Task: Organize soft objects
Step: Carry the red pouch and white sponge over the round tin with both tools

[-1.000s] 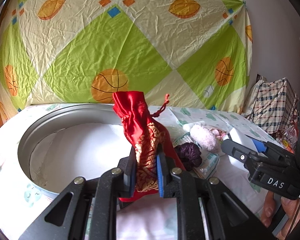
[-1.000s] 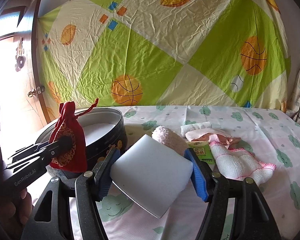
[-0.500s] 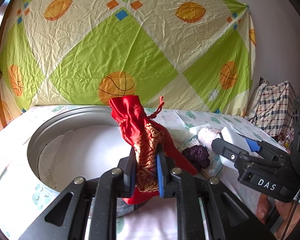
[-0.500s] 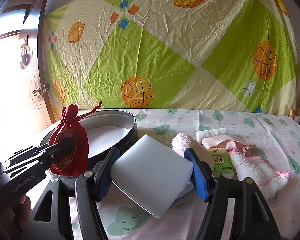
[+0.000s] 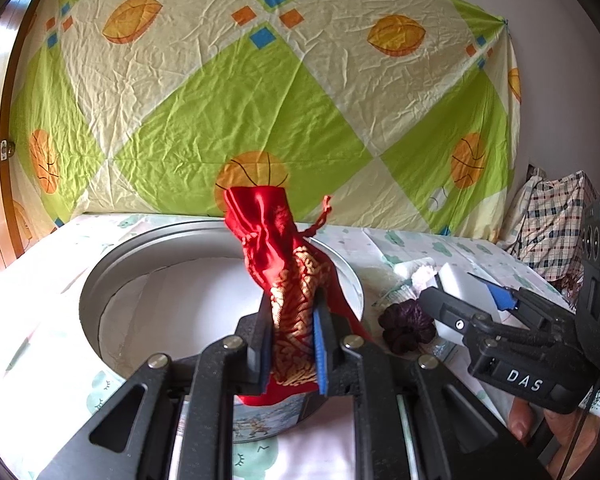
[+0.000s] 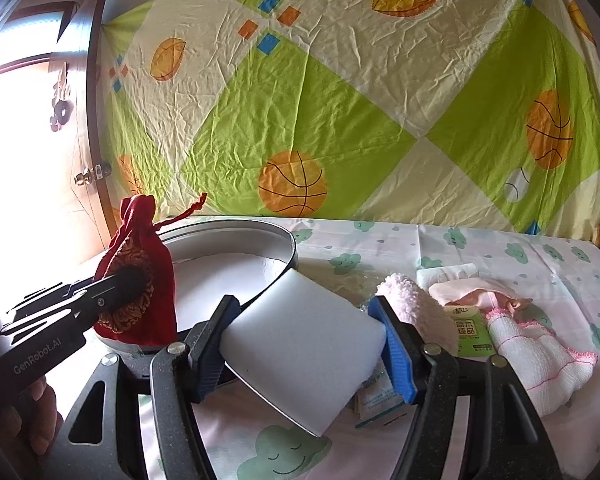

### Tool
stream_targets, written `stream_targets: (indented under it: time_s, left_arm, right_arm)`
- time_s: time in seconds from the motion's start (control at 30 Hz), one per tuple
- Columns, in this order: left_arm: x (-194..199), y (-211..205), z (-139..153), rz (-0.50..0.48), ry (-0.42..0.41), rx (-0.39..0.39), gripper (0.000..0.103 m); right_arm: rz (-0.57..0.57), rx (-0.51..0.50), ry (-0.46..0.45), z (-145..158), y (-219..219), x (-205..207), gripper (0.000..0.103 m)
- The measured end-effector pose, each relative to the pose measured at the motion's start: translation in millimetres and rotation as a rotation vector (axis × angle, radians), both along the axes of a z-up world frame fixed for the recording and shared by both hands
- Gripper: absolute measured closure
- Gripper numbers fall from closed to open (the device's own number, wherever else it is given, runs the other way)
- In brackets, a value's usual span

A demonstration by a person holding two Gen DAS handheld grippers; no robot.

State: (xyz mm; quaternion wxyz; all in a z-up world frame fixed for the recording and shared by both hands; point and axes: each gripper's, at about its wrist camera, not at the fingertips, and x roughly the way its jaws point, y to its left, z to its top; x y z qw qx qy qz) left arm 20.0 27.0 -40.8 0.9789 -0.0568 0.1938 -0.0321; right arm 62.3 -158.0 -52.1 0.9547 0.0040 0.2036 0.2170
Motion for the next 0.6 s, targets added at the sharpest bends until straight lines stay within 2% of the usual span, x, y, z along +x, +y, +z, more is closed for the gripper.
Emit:
stream_targets:
  time_s: [0.33, 0.6]
  left_arm:
    - [1.0, 13.4, 6.0, 0.022, -0.009, 0.009, 0.088]
    - [11.1, 26.9, 9.6, 0.03, 0.019, 0.015, 0.088]
  right_arm:
    - [0.021, -0.019, -0.02, 10.5, 10.9, 4.4, 0.034]
    - [0.06, -0.03, -0.043, 24.8, 26.3, 9.3, 0.034]
